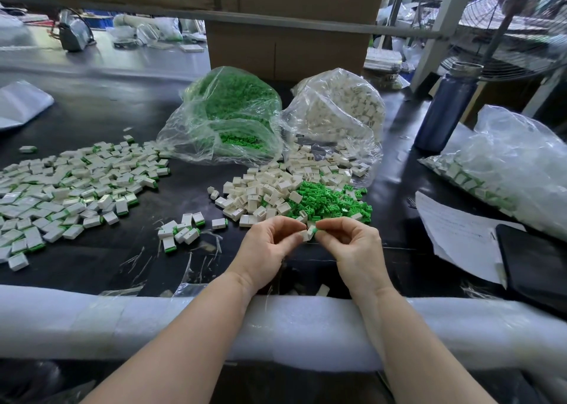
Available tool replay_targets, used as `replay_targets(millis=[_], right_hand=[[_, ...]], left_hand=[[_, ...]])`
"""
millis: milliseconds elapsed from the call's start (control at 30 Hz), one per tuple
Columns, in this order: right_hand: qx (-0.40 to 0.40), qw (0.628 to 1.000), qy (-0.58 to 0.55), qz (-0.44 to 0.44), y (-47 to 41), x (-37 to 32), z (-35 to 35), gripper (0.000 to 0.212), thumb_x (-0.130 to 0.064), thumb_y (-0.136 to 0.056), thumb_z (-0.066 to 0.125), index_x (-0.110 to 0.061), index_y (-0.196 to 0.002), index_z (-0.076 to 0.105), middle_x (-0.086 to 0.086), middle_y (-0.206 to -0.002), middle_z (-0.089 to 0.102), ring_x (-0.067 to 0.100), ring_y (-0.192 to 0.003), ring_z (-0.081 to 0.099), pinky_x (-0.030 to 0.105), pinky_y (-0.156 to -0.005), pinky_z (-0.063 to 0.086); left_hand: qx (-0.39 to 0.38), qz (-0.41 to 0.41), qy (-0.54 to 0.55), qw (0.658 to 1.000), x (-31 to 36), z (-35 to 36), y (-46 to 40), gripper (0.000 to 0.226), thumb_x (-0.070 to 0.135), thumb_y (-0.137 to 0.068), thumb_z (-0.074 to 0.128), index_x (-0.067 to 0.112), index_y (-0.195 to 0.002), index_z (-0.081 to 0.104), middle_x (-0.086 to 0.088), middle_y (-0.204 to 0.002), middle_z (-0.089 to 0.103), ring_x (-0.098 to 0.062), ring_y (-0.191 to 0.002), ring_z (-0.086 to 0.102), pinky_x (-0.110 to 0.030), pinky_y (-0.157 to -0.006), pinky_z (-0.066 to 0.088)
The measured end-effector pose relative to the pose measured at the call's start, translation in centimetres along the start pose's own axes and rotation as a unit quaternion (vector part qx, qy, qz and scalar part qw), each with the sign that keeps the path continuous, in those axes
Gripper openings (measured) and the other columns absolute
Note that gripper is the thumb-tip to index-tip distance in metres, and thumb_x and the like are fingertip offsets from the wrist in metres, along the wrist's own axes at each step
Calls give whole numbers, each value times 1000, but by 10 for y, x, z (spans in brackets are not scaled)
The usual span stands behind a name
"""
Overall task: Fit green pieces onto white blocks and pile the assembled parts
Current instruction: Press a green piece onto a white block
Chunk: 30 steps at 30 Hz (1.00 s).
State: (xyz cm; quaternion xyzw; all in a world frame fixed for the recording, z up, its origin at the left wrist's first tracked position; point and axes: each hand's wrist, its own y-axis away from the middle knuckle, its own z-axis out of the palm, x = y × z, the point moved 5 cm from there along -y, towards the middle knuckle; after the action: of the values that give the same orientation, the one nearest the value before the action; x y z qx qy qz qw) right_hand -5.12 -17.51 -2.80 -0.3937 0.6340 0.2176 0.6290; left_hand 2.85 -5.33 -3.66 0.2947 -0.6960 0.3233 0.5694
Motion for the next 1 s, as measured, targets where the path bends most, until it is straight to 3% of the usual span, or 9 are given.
replay_targets(millis=[167,267,400,500,600,767,900,1000], right_hand=[[-21,1000,-8,22,0,2,3,21,0,-84,64,-18,-75,66,-8,-63,66,5,-60,62,18,-61,54],[-14,999,-1,31,0,4,4,18,-3,-89,58,-17,-78,61,-3,-66,61,4,-53,57,17,-53,49],[-3,999,23,37,0,7,2,18,-5,-91,56,-18,-78,59,0,-59,55,8,-48,50,20,-48,44],[21,996,83,18,-1,7,0,20,-7,-86,63,-22,-73,61,-3,-64,60,10,-59,54,23,-58,48],[60,988,145,1,-1,7,-4,22,-7,-85,64,-25,-73,60,-10,-68,60,8,-66,56,12,-61,43],[145,953,263,35,-2,12,-16,12,-8,-89,57,-19,-95,58,-1,-83,59,23,-85,56,26,-69,38],[148,934,313,83,-6,17,-18,15,-8,-91,53,-18,-99,59,6,-95,63,28,-98,55,28,-74,39],[127,910,386,83,-7,18,-15,20,-9,-91,54,-17,-107,60,7,-110,55,25,-106,46,32,-84,38]], left_hand=[[-5,-10,21,1000,-1,0,0,10,9,-85,64,18,-87,66,0,-83,68,-4,-76,61,-15,-70,51],[-5,-8,19,1000,0,0,0,10,7,-86,62,17,-88,64,3,-79,65,5,-64,58,-10,-60,46],[-3,-4,9,1000,0,0,-1,11,7,-87,61,17,-88,63,3,-78,63,6,-61,56,-9,-60,46],[3,-4,6,1000,-2,-1,-1,9,8,-87,62,17,-88,64,5,-78,64,8,-65,57,-9,-60,45],[10,-12,8,1000,-5,-2,-2,8,9,-87,62,14,-92,64,3,-81,66,6,-70,60,-10,-62,46],[17,-28,12,999,-8,-3,-2,8,11,-87,62,13,-95,65,-2,-86,68,-6,-75,61,-14,-65,50],[16,-34,9,999,-9,-3,-2,8,12,-87,63,13,-95,65,-4,-88,69,-9,-71,60,-15,-65,50],[16,-34,8,999,-9,-3,-2,8,12,-87,63,14,-95,65,-2,-86,68,-5,-67,58,-14,-64,49]])
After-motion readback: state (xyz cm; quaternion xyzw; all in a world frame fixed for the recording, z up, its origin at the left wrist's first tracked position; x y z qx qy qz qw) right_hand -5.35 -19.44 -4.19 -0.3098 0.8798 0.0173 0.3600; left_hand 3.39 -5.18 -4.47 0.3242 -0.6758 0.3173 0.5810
